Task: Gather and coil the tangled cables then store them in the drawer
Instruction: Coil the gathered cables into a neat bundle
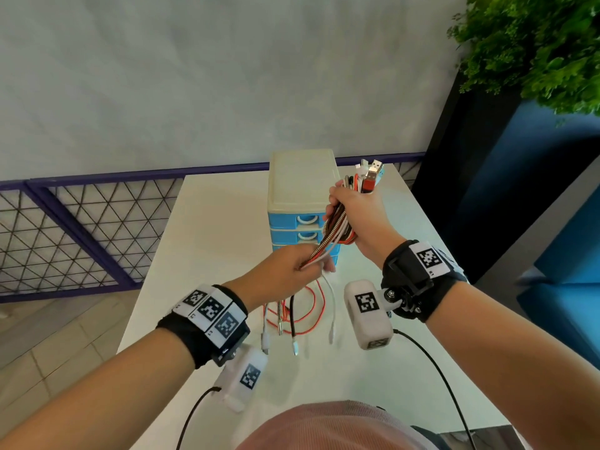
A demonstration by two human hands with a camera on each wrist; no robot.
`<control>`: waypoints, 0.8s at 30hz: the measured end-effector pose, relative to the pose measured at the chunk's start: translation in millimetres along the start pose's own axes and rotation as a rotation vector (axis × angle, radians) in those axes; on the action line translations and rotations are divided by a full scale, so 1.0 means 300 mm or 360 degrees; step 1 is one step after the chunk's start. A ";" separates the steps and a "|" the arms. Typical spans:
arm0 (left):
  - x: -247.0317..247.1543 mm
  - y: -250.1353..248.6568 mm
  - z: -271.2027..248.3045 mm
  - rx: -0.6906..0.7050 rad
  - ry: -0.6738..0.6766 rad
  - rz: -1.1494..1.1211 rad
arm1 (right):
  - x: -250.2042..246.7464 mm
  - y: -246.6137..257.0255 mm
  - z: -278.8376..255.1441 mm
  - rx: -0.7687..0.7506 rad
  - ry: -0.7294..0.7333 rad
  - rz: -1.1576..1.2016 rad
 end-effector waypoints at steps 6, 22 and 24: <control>0.003 0.016 -0.010 -0.0014 0.0246 -0.0357 | -0.022 -0.011 0.030 0.0054 0.0025 0.0288; -0.039 0.101 -0.026 -0.0277 0.0246 0.0208 | -0.061 -0.049 0.033 0.0224 0.0301 0.0123; -0.094 0.087 -0.009 -0.0257 0.0034 0.0771 | -0.041 -0.049 0.021 0.0191 0.0418 -0.0234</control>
Point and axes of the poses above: each hand's wrist, its own z-axis towards the middle knuckle, its own x-axis out of the palm, y = z × x, the point moved 7 cm from there along z, towards the middle knuckle, and after that the axes turned 10 degrees about z, right-handed, at the moved point
